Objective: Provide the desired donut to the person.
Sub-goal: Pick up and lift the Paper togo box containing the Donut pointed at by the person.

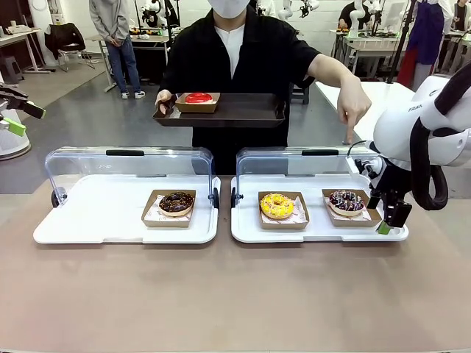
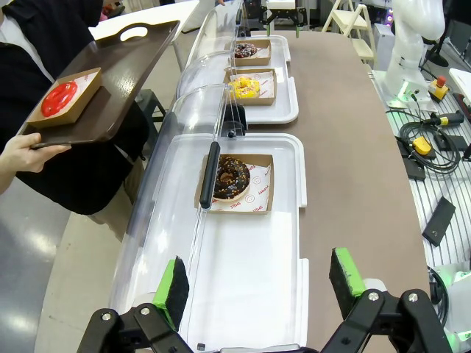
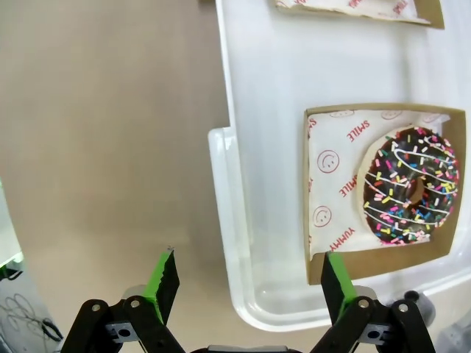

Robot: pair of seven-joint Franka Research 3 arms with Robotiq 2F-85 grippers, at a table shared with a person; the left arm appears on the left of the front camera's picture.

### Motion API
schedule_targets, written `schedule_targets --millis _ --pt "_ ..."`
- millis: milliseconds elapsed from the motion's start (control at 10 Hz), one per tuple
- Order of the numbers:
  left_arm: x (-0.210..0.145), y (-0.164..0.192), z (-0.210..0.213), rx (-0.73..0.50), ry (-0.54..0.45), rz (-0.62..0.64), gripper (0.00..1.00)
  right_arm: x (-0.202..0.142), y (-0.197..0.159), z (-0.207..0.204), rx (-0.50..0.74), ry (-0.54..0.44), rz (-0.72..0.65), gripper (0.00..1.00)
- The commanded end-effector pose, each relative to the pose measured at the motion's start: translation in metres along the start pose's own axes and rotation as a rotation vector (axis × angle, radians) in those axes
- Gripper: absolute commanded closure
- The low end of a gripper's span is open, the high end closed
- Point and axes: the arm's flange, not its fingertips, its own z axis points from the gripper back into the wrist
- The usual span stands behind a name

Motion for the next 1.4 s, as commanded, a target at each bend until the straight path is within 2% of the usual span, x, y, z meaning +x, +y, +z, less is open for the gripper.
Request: schedule_targets --millis 0,200,400,500,800,900,1300 --pt "0.001 0.0 0.001 -0.002 -0.018 0.003 0.0 -0.001 -0.008 -0.011 -0.03 0.016 -0.018 0.0" --pt "0.001 0.0 0.001 -0.002 -0.018 0.003 0.0 -0.003 -0.02 -0.016 -0.022 -0.033 -0.02 0.0" --pt "0.001 0.0 0.001 -0.002 -0.018 0.003 0.0 -0.001 -0.023 -0.011 -0.038 -0.041 -0.064 0.0" --pt "0.001 0.0 0.001 -0.002 -0.018 0.003 0.0 -0.001 -0.013 -0.013 -0.013 -0.011 -0.025 0.0" --pt "0.001 0.0 0.001 -0.002 -0.018 0.003 0.0 -0.001 -0.013 -0.013 -0.013 -0.011 -0.025 0.0" --pt "0.001 0.0 0.001 -0.002 -0.018 0.003 0.0 0.001 -0.017 -0.012 -0.016 -0.02 -0.031 0.0" --pt "0.001 0.0 0.001 -0.002 -0.018 0.003 0.0 -0.007 -0.029 -0.028 -0.032 0.053 -0.02 0.0"
